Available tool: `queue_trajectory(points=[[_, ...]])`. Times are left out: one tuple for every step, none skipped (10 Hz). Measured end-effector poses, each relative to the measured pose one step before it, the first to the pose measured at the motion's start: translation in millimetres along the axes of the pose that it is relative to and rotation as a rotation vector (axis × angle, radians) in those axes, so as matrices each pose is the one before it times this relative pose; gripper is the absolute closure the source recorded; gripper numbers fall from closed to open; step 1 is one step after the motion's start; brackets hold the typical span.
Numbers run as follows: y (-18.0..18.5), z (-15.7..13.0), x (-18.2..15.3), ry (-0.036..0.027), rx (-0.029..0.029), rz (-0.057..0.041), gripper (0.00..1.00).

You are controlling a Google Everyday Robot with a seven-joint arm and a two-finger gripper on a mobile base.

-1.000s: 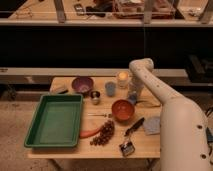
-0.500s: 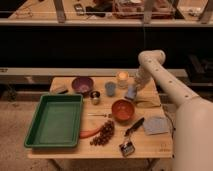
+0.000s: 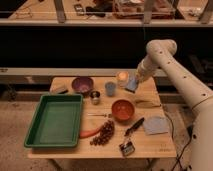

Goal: Wipe tray with sponge

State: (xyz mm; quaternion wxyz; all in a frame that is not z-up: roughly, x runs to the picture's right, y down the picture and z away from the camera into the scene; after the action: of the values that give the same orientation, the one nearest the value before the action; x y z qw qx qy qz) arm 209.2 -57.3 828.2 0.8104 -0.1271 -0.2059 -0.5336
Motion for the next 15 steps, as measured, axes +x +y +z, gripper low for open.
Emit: queue_trajectory(points=[[-0.92,-3.68,-3.24,0.00049,0.01607,-0.00124,1.0],[-2.36,-3.46,-5.86,-0.00681,0.02173,-0.01026,1.0],[-8.66,0.9,-6.32,-0.0121,0.01805,-0.01626,1.0],[-11.01,3.13,-6.91,-0.01523,0.01497,-0.01953,1.0],[-17.99,5.67,-9.93,-0.02212,0.02075,-0.03095,1.0],[-16.16,5.61,-6.68,-0.01571,0.01368,-0.02667,1.0],[-16.63,6.31,-5.51,-0.01475,0.01094,-0.02729,1.0],[-25.68,9.26,-6.52,-0.01946,0.01531,-0.04244,1.0],[-17.65,6.99,-3.51,-0.01418,0.01252,-0.03066,1.0],[-25.1,8.09,-3.95,-0.0173,0.01955,-0.04377,1.0],[-24.23,7.33,-2.95,-0.01659,0.02217,-0.04443,1.0],[-29.63,6.57,-3.01,-0.0194,0.03474,-0.05744,1.0],[-20.29,3.53,-1.96,-0.0152,0.02944,-0.04536,1.0],[-15.46,1.9,-1.55,-0.0127,0.02501,-0.03765,1.0],[-24.48,3.74,-4.15,-0.02355,0.03713,-0.06186,1.0]])
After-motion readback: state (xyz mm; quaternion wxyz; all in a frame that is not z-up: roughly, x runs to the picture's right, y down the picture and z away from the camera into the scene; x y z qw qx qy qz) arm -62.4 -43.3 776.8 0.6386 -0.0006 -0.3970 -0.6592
